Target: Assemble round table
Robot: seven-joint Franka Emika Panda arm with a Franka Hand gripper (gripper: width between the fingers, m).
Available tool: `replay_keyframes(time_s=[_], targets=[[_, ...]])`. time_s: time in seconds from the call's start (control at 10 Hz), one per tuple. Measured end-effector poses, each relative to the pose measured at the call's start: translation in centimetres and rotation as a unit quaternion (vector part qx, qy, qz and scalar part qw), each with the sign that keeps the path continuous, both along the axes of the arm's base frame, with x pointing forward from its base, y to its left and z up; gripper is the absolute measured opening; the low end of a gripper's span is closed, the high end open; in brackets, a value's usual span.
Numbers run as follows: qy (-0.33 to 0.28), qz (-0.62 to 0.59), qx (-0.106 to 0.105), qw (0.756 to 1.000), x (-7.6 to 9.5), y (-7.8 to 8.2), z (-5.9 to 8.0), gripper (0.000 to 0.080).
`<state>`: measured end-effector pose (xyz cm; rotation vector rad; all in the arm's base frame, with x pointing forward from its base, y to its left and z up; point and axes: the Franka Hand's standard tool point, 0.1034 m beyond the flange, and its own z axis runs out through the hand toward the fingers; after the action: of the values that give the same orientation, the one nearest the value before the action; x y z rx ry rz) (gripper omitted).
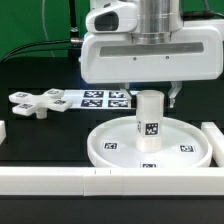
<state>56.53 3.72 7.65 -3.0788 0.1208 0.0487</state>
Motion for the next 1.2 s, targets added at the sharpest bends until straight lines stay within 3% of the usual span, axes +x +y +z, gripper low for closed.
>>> replay_keyframes(time_s=[0.1,0.2,0.3,0.6,0.9,1.0,1.2], targets=[[0.0,0.0,0.0,1.0,0.0,0.0,0.0,0.0583],[-0.002,0.019,0.0,1.0,-0.1,0.0,0.2,0.0583],[-0.005,0.054,0.001,0.999,-0.9,-0.1,1.1,0.0636],[-0.006,0.063,0.0,0.998,-4.3,-0.1,3.5,0.0649],[-0.012,0.085,-0.001,0.996,-4.2,-0.3,2.9,0.0649],[-0.019,0.116,-0.002,0.993,-5.5,-1.2,2.1,0.0648],[-0.006,0.169,-0.001,0.986,-9.8,-5.5,1.7,0.0649]])
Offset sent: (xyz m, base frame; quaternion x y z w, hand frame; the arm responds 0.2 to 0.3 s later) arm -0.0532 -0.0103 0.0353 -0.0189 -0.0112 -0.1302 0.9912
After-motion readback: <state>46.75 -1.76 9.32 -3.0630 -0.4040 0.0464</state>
